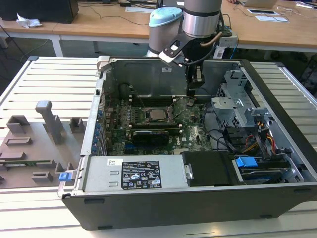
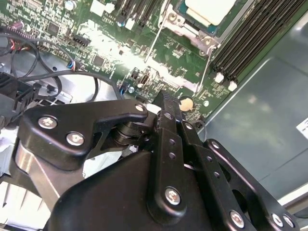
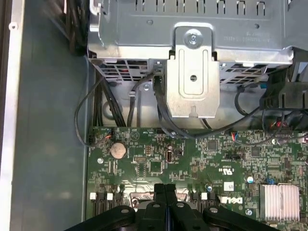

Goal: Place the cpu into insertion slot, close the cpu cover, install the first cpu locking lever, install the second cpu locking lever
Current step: 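Close the cpu cover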

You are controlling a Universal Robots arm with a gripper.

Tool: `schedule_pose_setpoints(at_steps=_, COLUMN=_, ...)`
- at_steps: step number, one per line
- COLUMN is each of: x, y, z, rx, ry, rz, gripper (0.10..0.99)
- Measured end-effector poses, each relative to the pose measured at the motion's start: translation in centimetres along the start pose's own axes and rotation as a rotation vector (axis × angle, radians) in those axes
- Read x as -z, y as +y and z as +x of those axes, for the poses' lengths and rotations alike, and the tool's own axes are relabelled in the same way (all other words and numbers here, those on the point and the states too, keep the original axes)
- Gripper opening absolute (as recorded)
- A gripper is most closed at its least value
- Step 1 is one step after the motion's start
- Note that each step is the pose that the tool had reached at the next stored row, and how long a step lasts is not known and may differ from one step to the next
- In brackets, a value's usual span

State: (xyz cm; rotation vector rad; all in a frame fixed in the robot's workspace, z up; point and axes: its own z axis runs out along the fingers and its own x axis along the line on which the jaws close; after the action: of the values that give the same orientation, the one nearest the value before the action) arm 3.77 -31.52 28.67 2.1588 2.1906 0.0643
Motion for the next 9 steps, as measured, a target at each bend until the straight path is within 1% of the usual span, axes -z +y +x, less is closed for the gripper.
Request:
schedule_pose_setpoints(at_steps=2, x=-0.09, y=0.27, z=0.01, rx=0.000, ry=0.0002, rz=0.000, gripper=0.106)
schedule_pose_setpoints(at_steps=4, x=-0.28, y=0.30, z=0.01, rx=0.000, ry=-0.0001, rz=0.000, gripper=0.106)
schedule_pose_setpoints(at_steps=7, x=-0.69, y=0.33, z=0.01, rx=0.000, ry=-0.0002, rz=0.000, gripper=0.106)
schedule_pose_setpoints(at_steps=9, x=-1.14, y=0.33, z=0.02, rx=0.000, ry=-0.0001, rz=0.000, gripper=0.106)
